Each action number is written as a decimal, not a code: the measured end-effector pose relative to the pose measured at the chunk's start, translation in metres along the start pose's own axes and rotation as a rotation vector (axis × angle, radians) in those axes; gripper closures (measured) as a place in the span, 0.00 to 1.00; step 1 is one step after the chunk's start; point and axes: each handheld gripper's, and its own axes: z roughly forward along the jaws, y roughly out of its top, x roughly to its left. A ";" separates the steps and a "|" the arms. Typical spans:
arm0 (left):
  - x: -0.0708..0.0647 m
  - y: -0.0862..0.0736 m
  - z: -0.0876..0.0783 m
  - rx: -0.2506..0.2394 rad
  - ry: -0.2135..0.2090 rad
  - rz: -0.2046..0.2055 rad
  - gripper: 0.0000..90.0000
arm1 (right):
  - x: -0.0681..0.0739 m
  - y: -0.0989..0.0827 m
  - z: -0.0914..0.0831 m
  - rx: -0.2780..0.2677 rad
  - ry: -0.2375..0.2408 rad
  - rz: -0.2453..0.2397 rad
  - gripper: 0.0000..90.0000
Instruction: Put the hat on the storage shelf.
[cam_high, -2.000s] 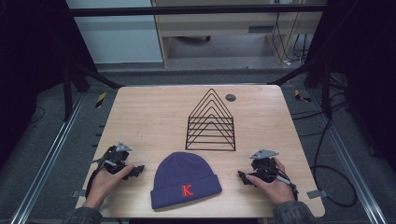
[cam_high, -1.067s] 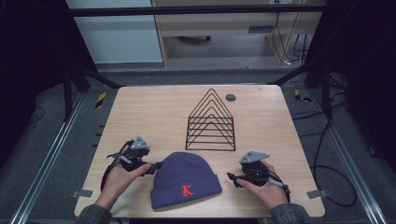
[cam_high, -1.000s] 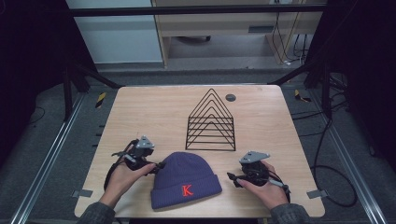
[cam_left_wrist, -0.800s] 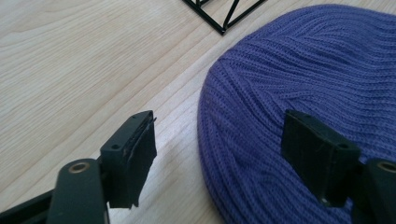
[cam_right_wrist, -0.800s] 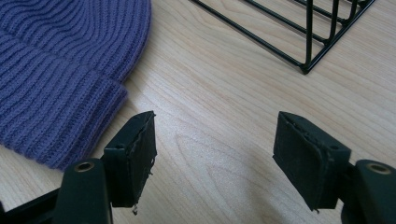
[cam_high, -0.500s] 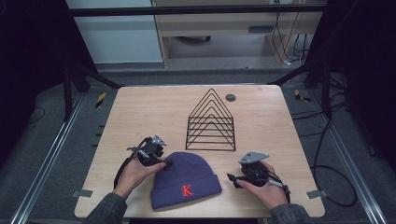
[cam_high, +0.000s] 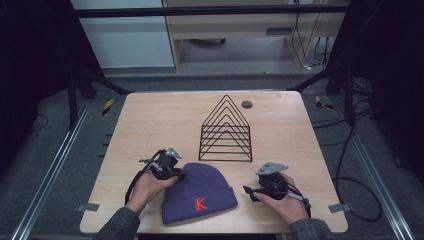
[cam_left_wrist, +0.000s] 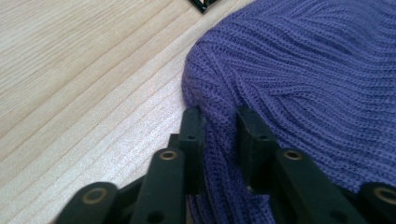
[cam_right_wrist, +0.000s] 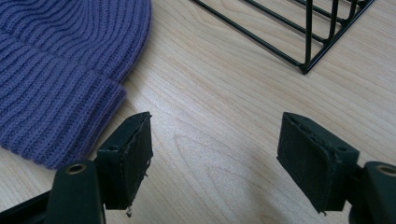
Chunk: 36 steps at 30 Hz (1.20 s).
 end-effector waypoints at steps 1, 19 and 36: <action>0.000 0.000 -0.001 -0.004 0.010 0.007 0.83 | 0.000 0.000 0.000 0.000 -0.001 0.000 0.29; -0.037 0.013 -0.050 -0.153 0.117 0.155 0.88 | -0.003 -0.001 -0.001 0.004 -0.027 0.009 0.24; -0.079 0.031 -0.105 -0.275 0.116 0.295 0.90 | -0.005 -0.001 -0.006 -0.026 -0.062 0.012 0.22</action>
